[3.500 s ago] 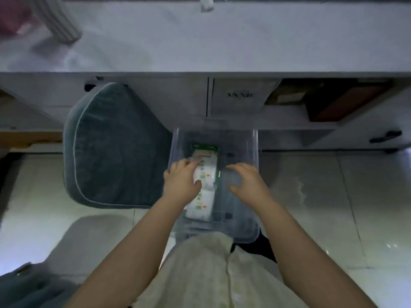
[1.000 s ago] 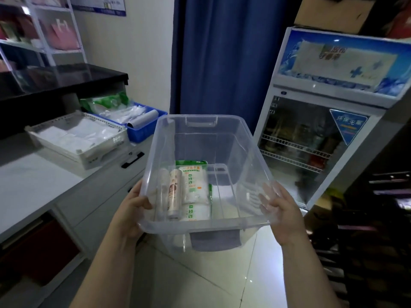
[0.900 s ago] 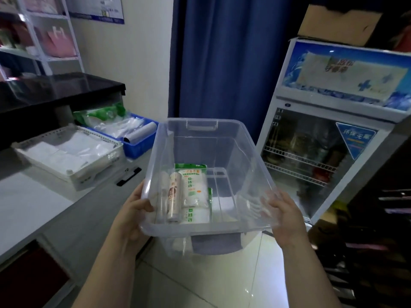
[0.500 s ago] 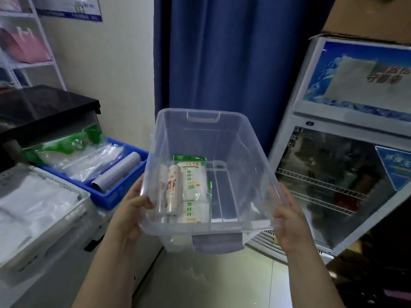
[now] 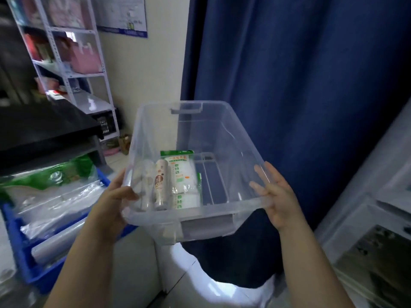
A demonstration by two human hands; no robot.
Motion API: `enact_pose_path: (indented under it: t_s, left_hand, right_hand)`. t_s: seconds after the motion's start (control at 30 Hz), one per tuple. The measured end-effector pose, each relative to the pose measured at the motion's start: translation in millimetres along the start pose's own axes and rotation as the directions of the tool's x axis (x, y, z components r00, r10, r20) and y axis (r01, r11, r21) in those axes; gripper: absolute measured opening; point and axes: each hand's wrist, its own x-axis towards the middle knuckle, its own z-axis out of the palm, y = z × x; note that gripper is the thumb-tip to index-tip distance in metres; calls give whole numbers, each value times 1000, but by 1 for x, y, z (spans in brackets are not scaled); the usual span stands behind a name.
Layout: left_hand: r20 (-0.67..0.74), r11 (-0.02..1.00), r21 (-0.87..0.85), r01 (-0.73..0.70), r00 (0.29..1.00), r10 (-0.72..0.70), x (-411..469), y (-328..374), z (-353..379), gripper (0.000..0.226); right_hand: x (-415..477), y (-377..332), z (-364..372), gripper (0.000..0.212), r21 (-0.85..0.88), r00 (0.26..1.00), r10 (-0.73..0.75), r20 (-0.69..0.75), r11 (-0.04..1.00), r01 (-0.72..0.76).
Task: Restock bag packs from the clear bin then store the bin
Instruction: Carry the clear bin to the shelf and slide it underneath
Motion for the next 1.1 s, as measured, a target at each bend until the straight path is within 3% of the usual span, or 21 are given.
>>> enact_pose_path:
  t_s: [0.3,0.43,0.7,0.87,1.1]
  left_hand:
    - [-185,999,-21,-38,982,33,129,3,-27,72]
    - [-284,994,-75,-85,957,60,207,1,-49,73]
    - [-339,991,-88,-103,938,68,357,15,-84,76]
    - [-435,986,-88,-143,896,91,434,0,-101,79]
    - [-574,974,-48,-220,804,154,555,-17,-133,72]
  right_hand:
    - [218,41,56,60,-57,972,93,214,995,-82]
    - [310,54,99,58,-86,964,98,248,993,-79]
    - [485,76,162,59,-84,950,134,280,990,-115]
    - [586,115,184,63,-103,935,202,291,978,-179]
    - [740,170,237,66,-181,861,298,412,953,-243]
